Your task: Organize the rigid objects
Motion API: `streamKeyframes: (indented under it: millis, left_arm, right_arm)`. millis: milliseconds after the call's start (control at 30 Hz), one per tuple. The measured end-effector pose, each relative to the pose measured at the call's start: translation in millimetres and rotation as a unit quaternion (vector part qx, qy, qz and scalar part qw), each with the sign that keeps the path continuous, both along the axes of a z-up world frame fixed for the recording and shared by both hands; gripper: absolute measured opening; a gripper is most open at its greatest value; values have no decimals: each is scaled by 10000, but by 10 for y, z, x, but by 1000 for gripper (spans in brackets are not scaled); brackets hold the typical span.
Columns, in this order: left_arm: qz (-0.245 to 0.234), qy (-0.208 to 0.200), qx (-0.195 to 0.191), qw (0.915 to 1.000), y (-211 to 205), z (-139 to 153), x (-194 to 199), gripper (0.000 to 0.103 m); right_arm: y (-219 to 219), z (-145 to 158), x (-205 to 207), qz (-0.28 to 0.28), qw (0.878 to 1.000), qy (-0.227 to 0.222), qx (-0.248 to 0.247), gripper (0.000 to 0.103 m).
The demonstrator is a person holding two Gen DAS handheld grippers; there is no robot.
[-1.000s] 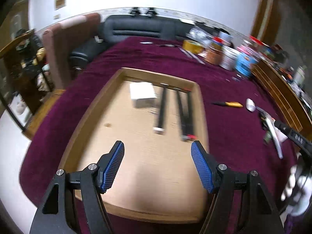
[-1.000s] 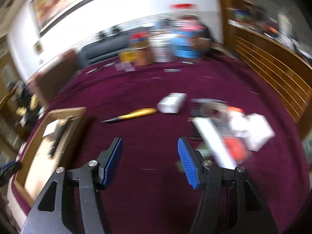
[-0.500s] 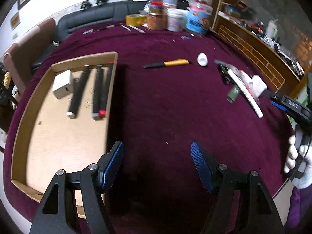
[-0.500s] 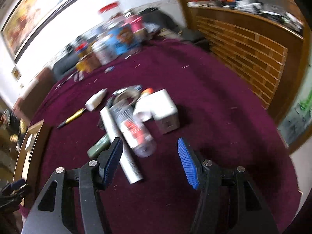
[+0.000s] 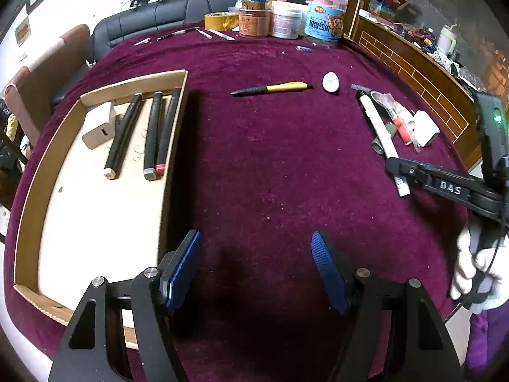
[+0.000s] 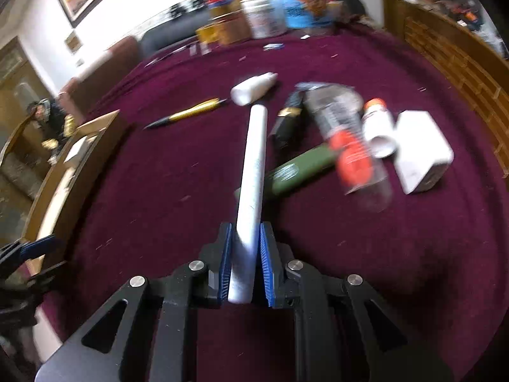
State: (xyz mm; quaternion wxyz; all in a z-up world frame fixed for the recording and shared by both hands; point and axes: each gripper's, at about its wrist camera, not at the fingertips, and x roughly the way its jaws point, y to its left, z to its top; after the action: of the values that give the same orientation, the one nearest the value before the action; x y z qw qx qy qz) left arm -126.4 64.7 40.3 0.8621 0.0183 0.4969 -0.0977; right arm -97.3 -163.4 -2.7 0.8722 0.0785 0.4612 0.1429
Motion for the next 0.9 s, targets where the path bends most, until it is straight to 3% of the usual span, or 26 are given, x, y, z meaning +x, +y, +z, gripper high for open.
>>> streamKeyframes:
  millis: [200, 333, 500, 600, 667, 900]
  left_arm:
    - [-134, -2, 144, 9998, -120, -42, -14, 65]
    - [-141, -114, 294, 9994, -138, -23, -28, 65]
    - [-88, -83, 281, 9995, -94, -34, 5, 65]
    - [-77, -76, 285, 9995, -69, -41, 6, 65]
    - [-58, -80, 294, 9995, -54, -43, 7, 65]
    - [-43, -53, 295, 9995, -46, -76, 30, 65]
  right_arm:
    - [-108, 80, 84, -331, 9994, -47, 79, 17]
    - [60, 72, 212, -204, 9998, 34, 8, 21]
    - [516, 45, 149, 566, 9983, 62, 129, 22]
    - [737, 29, 104, 1144, 9917, 231, 534, 22]
    - [761, 55, 97, 1217, 9897, 231, 711, 22]
    - [291, 205, 208, 371, 9959, -33, 823, 22]
